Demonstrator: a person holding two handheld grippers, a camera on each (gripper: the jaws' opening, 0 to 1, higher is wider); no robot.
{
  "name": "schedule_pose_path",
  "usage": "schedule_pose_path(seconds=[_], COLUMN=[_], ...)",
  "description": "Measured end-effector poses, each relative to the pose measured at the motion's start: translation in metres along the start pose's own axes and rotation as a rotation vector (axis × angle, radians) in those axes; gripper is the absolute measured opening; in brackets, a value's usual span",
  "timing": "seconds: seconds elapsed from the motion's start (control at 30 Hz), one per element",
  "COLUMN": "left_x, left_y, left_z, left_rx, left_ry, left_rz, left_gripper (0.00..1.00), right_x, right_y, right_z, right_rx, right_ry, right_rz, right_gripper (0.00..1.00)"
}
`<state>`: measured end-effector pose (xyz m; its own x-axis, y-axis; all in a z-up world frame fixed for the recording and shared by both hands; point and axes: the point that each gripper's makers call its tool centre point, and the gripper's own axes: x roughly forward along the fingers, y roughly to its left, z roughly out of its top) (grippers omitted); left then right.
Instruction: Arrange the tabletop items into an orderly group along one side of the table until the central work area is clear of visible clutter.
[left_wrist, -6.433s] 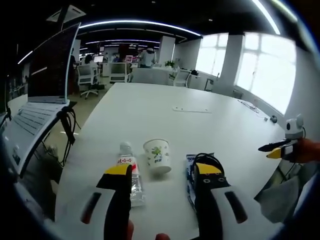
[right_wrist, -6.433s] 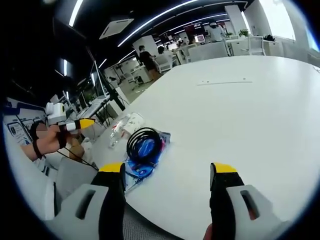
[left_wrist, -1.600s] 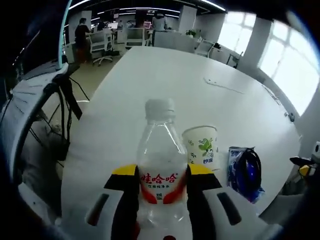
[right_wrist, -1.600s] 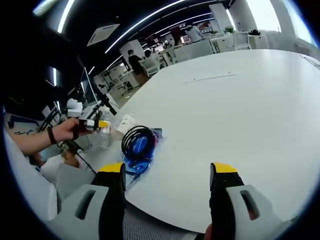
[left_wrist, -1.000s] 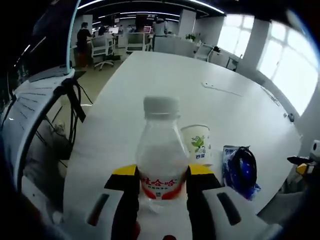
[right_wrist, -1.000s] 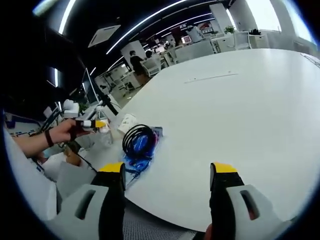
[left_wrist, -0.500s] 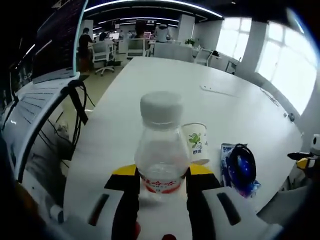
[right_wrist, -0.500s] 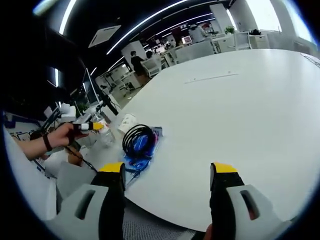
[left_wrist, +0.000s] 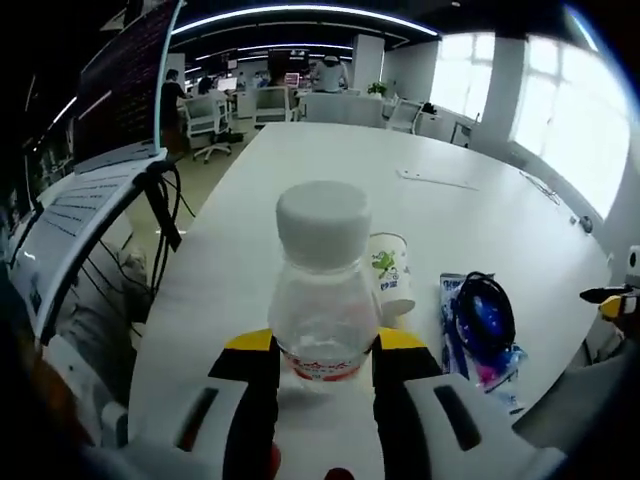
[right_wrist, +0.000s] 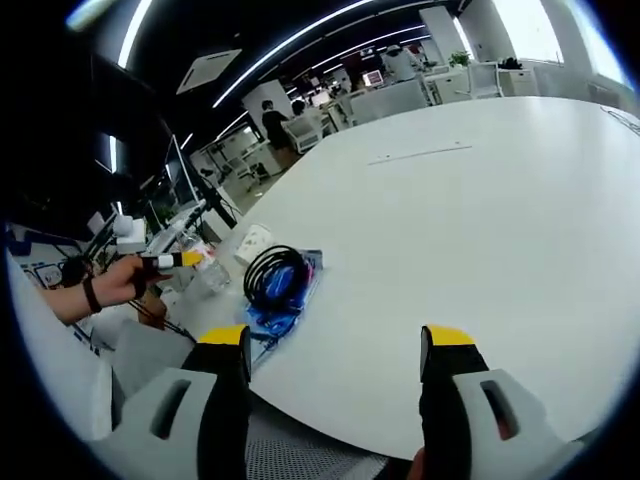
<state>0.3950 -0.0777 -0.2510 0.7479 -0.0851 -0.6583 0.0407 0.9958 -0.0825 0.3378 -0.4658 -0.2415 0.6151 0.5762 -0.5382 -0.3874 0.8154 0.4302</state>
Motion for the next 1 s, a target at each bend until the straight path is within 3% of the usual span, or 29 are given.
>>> schedule_pose_path(seconds=[0.5, 1.0], left_x=[0.0041, 0.0042], left_y=[-0.0039, -0.0001], left_z=[-0.006, -0.0068], left_rx=[0.047, 0.038], left_ry=[0.01, 0.02], left_rz=[0.034, 0.055], left_gripper=[0.35, 0.35], right_x=[0.0029, -0.0001], right_y=[0.0009, -0.0022], right_z=[-0.0016, -0.002], right_rx=[-0.011, -0.003], right_ry=[0.016, 0.015], right_rz=[0.013, 0.004], right_gripper=[0.68, 0.68])
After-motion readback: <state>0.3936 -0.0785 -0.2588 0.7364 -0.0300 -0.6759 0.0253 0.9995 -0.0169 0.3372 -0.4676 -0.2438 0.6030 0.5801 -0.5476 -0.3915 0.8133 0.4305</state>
